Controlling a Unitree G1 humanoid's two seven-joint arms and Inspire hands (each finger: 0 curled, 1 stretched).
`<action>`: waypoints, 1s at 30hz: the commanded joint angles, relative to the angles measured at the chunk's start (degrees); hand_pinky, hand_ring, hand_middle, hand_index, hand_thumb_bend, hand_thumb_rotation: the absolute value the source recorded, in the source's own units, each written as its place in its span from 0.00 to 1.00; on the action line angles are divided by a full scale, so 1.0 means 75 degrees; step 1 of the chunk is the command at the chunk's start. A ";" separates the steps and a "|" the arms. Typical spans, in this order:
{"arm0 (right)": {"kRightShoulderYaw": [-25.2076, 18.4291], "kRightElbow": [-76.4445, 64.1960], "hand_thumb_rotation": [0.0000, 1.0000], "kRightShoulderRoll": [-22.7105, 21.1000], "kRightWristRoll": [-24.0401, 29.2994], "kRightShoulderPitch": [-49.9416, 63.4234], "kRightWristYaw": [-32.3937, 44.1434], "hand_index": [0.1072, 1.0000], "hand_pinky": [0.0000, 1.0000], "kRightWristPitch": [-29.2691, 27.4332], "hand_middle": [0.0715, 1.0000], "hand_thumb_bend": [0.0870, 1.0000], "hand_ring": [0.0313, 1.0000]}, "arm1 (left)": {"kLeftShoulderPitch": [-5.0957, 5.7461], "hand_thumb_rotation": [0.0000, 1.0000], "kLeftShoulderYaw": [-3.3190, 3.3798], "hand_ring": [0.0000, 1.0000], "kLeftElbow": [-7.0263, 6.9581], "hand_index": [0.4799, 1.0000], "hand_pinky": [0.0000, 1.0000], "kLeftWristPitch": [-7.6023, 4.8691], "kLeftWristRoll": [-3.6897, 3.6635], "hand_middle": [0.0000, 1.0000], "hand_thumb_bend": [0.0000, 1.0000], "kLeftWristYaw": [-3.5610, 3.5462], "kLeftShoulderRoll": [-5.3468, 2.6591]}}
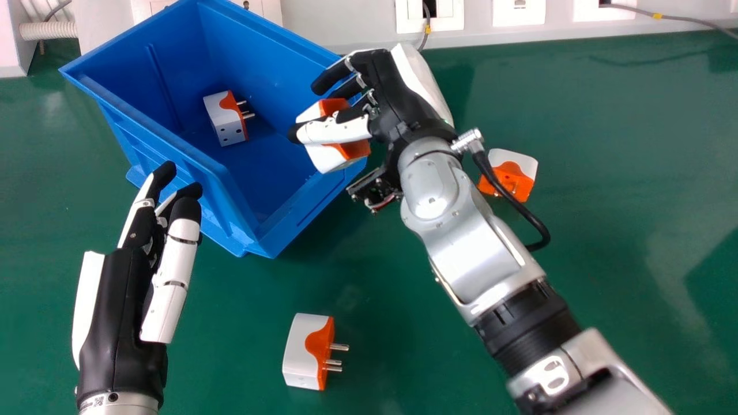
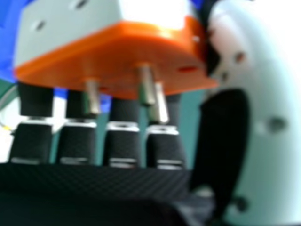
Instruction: Pick all objects and put in blue box
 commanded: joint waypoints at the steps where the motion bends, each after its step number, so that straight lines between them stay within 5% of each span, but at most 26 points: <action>1: 0.0030 0.0137 0.00 0.0463 -0.0006 -0.0647 -0.0143 0.47 0.32 -0.0330 0.49 0.44 0.39 | 0.0056 0.88 -0.0044 0.88 -0.0256 0.85 0.82 -0.0172 0.0107 0.87 0.45 0.0097 -0.0066; 7: -0.0017 0.0811 0.00 0.0523 0.0097 -0.1068 -0.0125 0.45 0.30 -0.0711 0.51 0.44 0.39 | 0.0069 0.88 -0.0195 0.88 -0.0233 0.85 0.82 -0.0241 0.0257 0.86 0.45 0.0259 -0.0205; 11: -0.0053 0.1365 0.00 0.0603 0.0131 -0.1428 -0.0272 0.45 0.29 -0.0907 0.51 0.44 0.39 | 0.0066 0.88 -0.0240 0.88 -0.0150 0.85 0.81 -0.0322 0.0270 0.86 0.44 0.0314 -0.0278; 17: -0.0121 0.2357 0.00 0.0826 0.0230 -0.2135 -0.0654 0.45 0.29 -0.1050 0.53 0.43 0.40 | 0.0099 0.89 -0.0424 0.88 -0.0156 0.86 0.81 -0.0345 0.0310 0.86 0.43 0.0413 -0.0402; 30: -0.0182 0.3342 0.00 0.0943 0.0486 -0.2778 -0.0435 0.42 0.31 -0.1662 0.54 0.44 0.43 | 0.0239 0.89 -0.0805 0.88 -0.0195 0.87 0.82 -0.0386 0.0661 0.87 0.42 0.0601 -0.0604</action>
